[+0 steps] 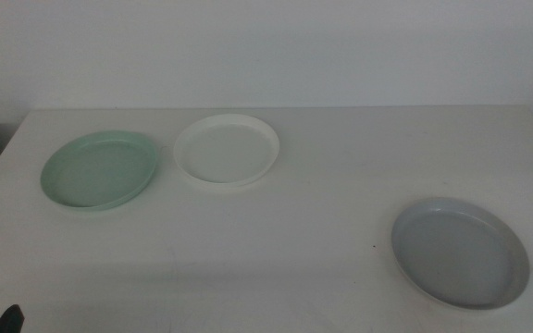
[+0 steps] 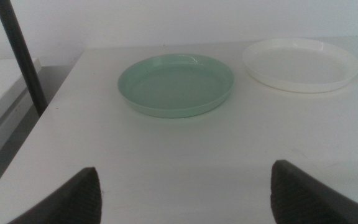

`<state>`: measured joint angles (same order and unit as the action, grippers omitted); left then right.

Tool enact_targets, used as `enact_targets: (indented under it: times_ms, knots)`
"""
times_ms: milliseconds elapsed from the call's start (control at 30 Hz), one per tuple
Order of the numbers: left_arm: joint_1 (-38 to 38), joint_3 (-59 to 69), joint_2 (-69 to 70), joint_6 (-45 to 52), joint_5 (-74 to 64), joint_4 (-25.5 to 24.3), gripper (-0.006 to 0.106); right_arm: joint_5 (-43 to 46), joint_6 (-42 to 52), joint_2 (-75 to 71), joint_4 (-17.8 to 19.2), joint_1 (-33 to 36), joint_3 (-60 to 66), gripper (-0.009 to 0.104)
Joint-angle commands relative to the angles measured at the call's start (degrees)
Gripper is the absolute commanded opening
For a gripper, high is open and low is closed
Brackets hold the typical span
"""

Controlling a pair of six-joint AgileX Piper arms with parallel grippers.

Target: Stack the three bowls on top of each other.

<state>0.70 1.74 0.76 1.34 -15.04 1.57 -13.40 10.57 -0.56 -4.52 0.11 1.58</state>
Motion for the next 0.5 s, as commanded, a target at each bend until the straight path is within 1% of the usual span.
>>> enact_targets:
  times_ms: [0,133,233,333,467]
  knots:
    - [0.0,-1.0,-0.1,-1.8,4.0,0.4,0.105,4.0,0.2,-0.4,0.2,-0.5,-0.3,0.05]
    - [0.0,-4.8,-5.1,-2.8,3.9,0.4,0.105,4.0,0.2,-0.4,0.2,-0.5,-0.3,0.05]
    - [0.0,-9.5,-11.3,-2.8,3.8,0.4,0.105,4.0,0.2,-0.4,0.2,-0.5,-0.3,0.05]
    - [0.0,-16.9,-18.9,-2.8,2.0,0.4,0.105,4.0,0.2,-0.4,0.2,-0.5,-0.3,0.05]
    - [0.0,-28.3,-30.1,-2.9,-4.0,0.4,0.105,4.0,0.2,-0.4,0.2,-0.5,-0.3,0.05]
